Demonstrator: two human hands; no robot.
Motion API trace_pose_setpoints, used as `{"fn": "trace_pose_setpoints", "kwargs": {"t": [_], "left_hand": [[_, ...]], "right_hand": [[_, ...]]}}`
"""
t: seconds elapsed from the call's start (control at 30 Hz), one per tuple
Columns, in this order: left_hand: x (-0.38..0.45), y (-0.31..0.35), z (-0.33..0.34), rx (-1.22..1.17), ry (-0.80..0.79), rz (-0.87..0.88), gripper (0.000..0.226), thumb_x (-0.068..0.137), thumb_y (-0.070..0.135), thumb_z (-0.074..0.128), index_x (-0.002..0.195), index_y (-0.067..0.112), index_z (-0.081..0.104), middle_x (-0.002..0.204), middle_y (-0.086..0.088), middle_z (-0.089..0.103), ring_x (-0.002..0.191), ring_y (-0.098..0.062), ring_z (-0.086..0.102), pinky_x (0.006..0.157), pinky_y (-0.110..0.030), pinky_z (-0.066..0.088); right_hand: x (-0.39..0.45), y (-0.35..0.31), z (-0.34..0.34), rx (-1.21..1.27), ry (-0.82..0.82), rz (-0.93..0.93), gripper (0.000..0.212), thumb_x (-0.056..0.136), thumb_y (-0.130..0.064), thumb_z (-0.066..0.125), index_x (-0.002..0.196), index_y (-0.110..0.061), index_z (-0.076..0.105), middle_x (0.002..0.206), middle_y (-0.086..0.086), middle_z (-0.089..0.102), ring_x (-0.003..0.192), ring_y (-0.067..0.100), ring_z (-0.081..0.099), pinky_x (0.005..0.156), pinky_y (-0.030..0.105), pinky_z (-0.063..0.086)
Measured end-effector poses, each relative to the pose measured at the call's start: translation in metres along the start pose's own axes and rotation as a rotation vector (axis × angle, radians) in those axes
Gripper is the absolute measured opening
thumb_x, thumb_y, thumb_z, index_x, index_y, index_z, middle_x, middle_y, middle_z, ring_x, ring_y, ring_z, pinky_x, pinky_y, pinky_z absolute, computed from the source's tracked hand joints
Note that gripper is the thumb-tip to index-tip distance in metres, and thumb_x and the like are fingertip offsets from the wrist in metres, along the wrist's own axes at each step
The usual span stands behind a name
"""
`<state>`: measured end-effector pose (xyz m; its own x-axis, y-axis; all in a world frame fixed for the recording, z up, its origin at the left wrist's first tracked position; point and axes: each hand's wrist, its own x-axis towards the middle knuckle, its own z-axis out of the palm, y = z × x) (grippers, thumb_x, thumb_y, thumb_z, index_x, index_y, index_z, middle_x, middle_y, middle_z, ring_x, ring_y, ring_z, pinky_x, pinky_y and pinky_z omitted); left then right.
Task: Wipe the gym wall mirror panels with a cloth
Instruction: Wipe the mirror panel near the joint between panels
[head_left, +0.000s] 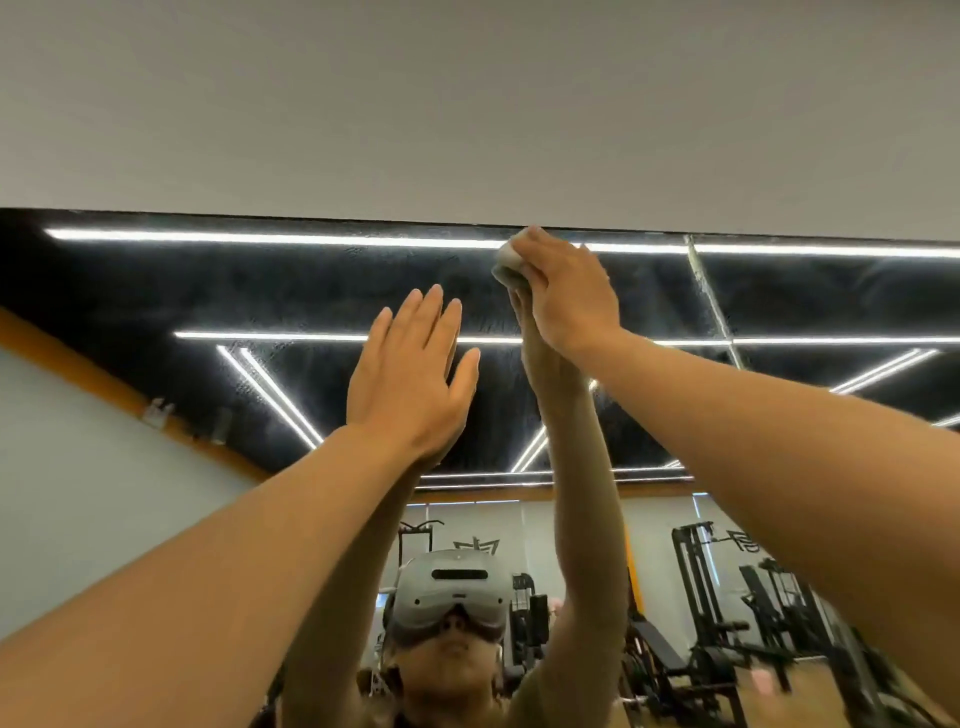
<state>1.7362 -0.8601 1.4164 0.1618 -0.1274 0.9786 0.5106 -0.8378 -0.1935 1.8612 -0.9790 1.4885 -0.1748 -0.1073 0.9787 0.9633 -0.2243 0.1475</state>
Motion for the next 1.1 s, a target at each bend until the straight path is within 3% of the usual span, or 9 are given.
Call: {"fn": "trace_pose_setpoints", "kwargs": {"t": [0.1,0.27,0.47,0.63,0.7,0.83,0.93,1.03,1.1], "left_hand": [[0.0,-0.001,0.005,0.023,0.049,0.007,0.063,0.102,0.05,0.019,0.158,0.022,0.011,0.166,0.001,0.005,0.153,-0.014,-0.002,0.121,-0.032,-0.008],[0.0,-0.001,0.008,0.028,0.054,0.032,0.071,0.093,0.052,0.01,0.158,0.023,0.009,0.166,0.003,0.002,0.152,-0.012,-0.005,0.119,-0.029,-0.012],[0.005,-0.003,0.012,0.039,0.067,0.047,0.073,0.091,0.054,0.006,0.158,0.025,0.008,0.166,0.006,0.0,0.151,-0.008,-0.008,0.119,-0.026,-0.014],[0.006,-0.003,0.011,0.036,0.064,0.048,0.082,0.083,0.059,-0.003,0.157,0.026,0.006,0.166,0.007,-0.001,0.151,-0.007,-0.009,0.119,-0.026,-0.014],[0.006,-0.003,0.011,0.04,0.064,0.045,0.084,0.082,0.059,-0.004,0.158,0.025,0.007,0.166,0.007,0.0,0.151,-0.007,-0.008,0.12,-0.027,-0.013],[0.007,-0.002,0.012,0.054,0.065,0.04,0.084,0.083,0.059,-0.003,0.158,0.024,0.009,0.166,0.005,0.002,0.151,-0.009,-0.005,0.121,-0.03,-0.01],[0.007,-0.002,0.011,0.069,0.066,0.033,0.083,0.084,0.058,-0.002,0.158,0.022,0.01,0.166,0.004,0.004,0.152,-0.011,-0.004,0.121,-0.03,-0.009],[0.007,-0.002,0.012,0.071,0.064,0.036,0.084,0.084,0.059,-0.003,0.157,0.021,0.012,0.166,0.003,0.005,0.152,-0.011,-0.002,0.122,-0.03,-0.008],[0.006,-0.002,0.011,0.063,0.063,0.035,0.083,0.085,0.059,-0.002,0.157,0.021,0.013,0.166,0.003,0.006,0.152,-0.011,-0.002,0.123,-0.031,-0.007]], "right_hand": [[0.02,-0.013,0.016,-0.121,-0.135,-0.078,0.039,0.102,-0.014,0.044,0.141,-0.018,0.043,0.147,0.005,0.041,0.138,0.027,0.036,0.118,0.042,0.017],[0.034,0.021,0.005,-0.194,-0.307,-0.131,0.053,0.108,-0.023,0.028,0.158,-0.023,0.01,0.166,0.002,0.005,0.152,0.023,0.005,0.121,0.042,0.002],[0.037,0.125,-0.046,-0.275,-0.235,0.172,0.052,0.109,-0.029,0.021,0.158,-0.018,0.01,0.166,0.005,0.006,0.152,0.026,0.008,0.121,0.047,0.006],[0.035,0.144,-0.047,-0.28,-0.151,0.148,0.046,0.106,-0.028,0.025,0.149,-0.011,0.028,0.152,0.013,0.033,0.137,0.036,0.033,0.114,0.055,0.025],[0.024,0.131,-0.047,-0.249,-0.18,0.088,0.055,0.103,-0.033,0.021,0.153,-0.011,0.025,0.159,0.013,0.026,0.143,0.034,0.027,0.119,0.051,0.019],[-0.048,0.087,-0.045,-0.073,-0.331,-0.287,0.058,0.101,-0.034,0.024,0.156,-0.015,0.023,0.164,0.007,0.02,0.148,0.016,0.014,0.114,0.015,-0.004],[-0.083,0.077,-0.05,0.031,-0.482,-0.459,0.051,0.102,-0.043,0.019,0.152,-0.04,0.008,0.163,-0.016,0.001,0.149,-0.001,-0.005,0.118,0.019,-0.01],[-0.066,0.088,-0.058,0.006,-0.541,-0.464,0.051,0.101,-0.048,0.016,0.151,-0.042,0.007,0.161,-0.02,0.0,0.148,-0.004,-0.005,0.118,0.019,-0.011],[-0.037,0.106,-0.054,-0.066,-0.436,-0.356,0.052,0.105,-0.045,0.017,0.155,-0.035,0.01,0.164,-0.011,0.006,0.151,0.007,0.005,0.119,0.025,-0.006]]}}
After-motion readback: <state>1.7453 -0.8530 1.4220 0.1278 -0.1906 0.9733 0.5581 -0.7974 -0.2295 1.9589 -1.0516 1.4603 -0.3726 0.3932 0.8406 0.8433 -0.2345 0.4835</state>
